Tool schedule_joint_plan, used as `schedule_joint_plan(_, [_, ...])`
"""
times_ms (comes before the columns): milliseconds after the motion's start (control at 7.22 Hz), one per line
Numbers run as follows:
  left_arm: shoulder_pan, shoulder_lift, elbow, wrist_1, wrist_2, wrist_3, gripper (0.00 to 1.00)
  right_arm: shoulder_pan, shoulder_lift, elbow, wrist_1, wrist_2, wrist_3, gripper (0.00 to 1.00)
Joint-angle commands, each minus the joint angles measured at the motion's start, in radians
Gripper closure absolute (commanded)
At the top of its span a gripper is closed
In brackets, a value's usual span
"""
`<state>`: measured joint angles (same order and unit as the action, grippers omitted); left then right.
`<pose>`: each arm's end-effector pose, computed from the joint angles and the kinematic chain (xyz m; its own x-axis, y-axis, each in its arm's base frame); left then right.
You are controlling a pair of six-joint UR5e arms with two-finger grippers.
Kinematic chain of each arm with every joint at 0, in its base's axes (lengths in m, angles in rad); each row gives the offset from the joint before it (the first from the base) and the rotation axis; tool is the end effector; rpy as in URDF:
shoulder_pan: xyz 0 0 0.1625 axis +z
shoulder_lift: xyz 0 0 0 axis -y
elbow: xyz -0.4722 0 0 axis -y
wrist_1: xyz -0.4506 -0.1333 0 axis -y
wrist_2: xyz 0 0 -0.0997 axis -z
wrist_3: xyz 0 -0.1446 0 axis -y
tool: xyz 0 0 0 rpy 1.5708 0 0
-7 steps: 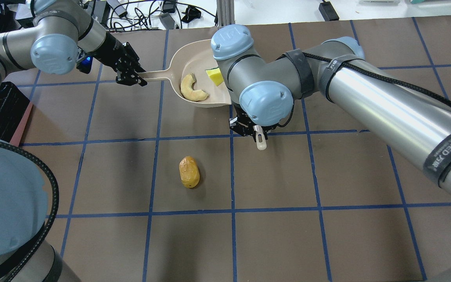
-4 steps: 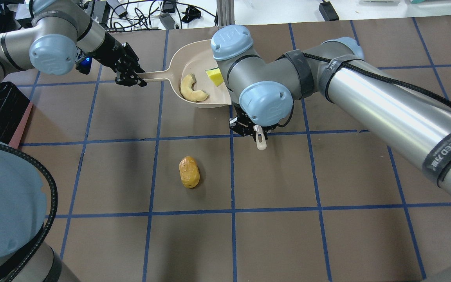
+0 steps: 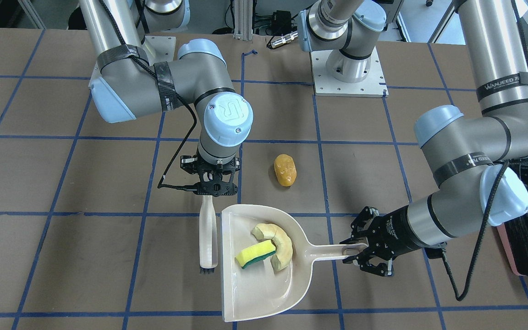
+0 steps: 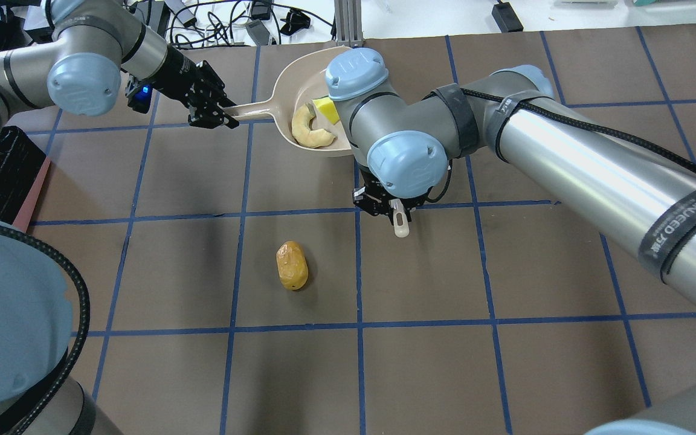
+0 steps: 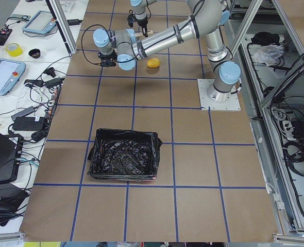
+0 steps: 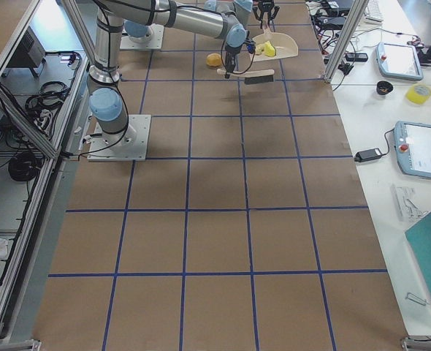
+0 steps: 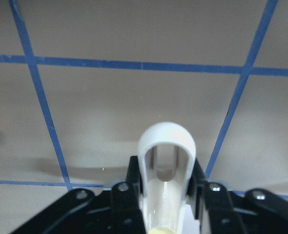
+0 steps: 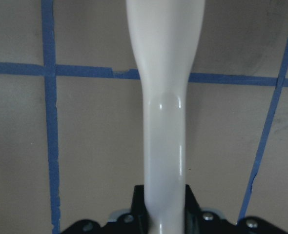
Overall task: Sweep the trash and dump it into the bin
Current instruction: 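Pull the dustpan back with the left gripper while the right gripper lifts the brush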
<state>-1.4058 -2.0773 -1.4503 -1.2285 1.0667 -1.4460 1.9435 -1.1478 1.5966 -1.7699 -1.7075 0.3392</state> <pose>-0.0787 -0.7639 0.2749 0.0557 -0.9983 0.0167 -0.8740 -0.0407 0.4842 0.3465 -0.5743 0.2341 -0.9759 -0.0695 0.2067 -0.0298 0.9815 0.1891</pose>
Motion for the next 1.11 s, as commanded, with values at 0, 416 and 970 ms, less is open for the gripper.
schedule_joint_plan(0, [0.008,0.005,0.001,0.0,-0.051,0.007,1.0,0.0,0.013,-0.004,0.001,0.023,0.032,0.93])
schedule_joint_plan(416, [0.082,0.006,-0.004,-0.035,0.001,0.065,1.0,0.005,-0.03,-0.012,0.019,0.023,0.038,0.93])
schedule_joint_plan(970, [0.221,0.101,-0.014,-0.221,0.108,0.286,1.0,0.024,-0.165,-0.001,0.164,0.123,0.117,0.93])
